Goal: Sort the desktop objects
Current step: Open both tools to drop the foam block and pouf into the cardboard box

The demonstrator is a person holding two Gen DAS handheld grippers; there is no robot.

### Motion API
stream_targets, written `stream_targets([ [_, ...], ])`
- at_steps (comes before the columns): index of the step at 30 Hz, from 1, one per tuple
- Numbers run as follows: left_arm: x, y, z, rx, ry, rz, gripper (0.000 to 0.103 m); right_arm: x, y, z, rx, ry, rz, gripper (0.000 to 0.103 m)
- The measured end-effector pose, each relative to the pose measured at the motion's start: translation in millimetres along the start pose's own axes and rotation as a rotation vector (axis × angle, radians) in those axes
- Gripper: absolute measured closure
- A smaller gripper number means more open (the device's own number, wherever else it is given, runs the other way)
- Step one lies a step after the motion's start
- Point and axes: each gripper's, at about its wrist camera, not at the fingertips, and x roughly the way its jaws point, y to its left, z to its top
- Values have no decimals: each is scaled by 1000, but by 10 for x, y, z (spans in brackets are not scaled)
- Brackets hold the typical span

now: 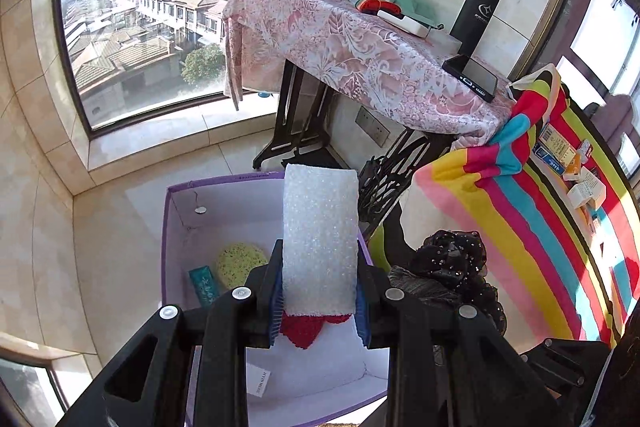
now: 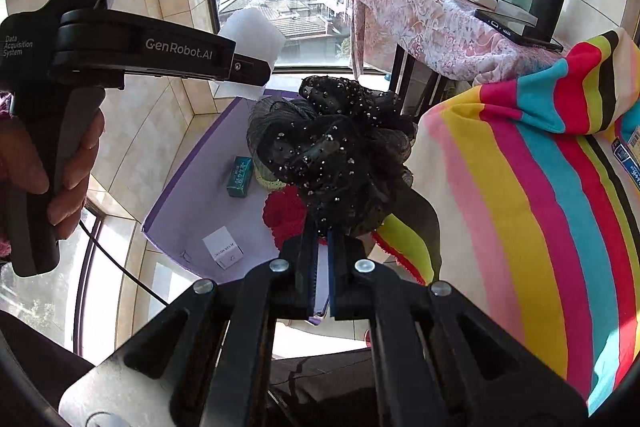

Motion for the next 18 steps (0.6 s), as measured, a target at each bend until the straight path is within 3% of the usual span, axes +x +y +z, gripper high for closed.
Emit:
stream_targets([
  [2,105,98,34,-1,20,26,74,217,78,23,-29,49,27,90],
  [3,162,156,48,-2,32,48,73,304,87,26,-23,64,24,75],
  [4,211,219,57,-11,46,73,69,367,86,18,-7,75,24,53],
  [5,245,291,58,-34,58,91,64,415,60,14,20,82,37,44],
  [6,260,368,51,-66,64,102,48,427,39,-4,46,80,61,36],
  [7,267,443,50,-98,59,109,33,432,22,-20,68,78,86,35],
  [9,253,524,31,-127,32,126,24,441,16,-25,78,84,95,35],
  [18,353,519,28,-135,47,138,23,539,181,89,21,144,69,24],
])
